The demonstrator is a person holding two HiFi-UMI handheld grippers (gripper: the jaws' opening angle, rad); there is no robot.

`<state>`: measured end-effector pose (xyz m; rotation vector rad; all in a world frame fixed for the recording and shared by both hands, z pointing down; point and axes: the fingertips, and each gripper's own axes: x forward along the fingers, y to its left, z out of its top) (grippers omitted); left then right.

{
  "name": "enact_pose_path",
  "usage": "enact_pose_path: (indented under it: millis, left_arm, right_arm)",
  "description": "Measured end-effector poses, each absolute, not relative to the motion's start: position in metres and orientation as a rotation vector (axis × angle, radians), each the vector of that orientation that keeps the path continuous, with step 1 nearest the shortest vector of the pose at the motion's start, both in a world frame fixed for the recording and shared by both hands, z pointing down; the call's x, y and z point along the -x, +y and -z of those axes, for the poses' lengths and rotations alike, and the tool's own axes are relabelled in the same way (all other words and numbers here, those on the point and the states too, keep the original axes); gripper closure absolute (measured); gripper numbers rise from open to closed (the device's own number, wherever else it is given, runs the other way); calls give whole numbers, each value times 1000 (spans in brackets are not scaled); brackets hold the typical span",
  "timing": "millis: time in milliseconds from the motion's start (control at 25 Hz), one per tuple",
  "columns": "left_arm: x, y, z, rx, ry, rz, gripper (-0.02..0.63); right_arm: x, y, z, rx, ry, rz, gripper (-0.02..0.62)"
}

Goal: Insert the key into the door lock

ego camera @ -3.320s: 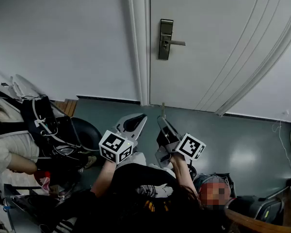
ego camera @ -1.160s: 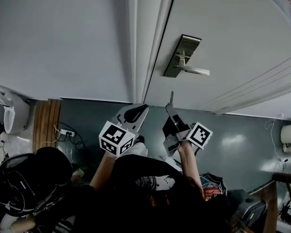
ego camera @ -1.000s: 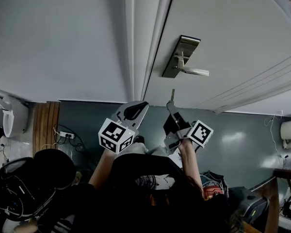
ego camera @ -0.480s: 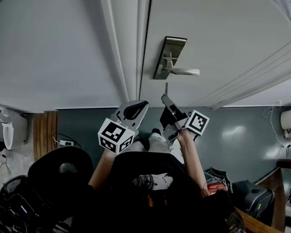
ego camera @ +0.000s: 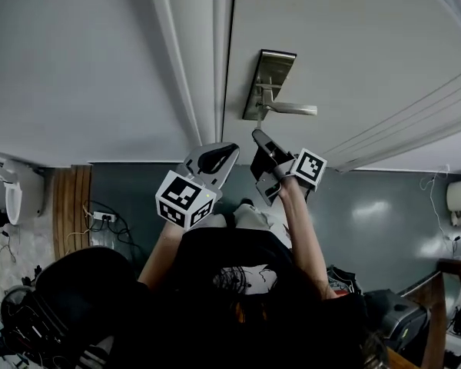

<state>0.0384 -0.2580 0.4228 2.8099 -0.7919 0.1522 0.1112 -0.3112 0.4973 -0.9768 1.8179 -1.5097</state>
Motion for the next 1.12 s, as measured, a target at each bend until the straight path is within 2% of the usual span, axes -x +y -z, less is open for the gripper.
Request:
enact_pose_path:
  millis: [1120]
  left_arm:
    - [-18,-256,-416,-2831,-840,-117,594]
  right_arm:
    - [-120,-332,-502,867,1764,1547,575]
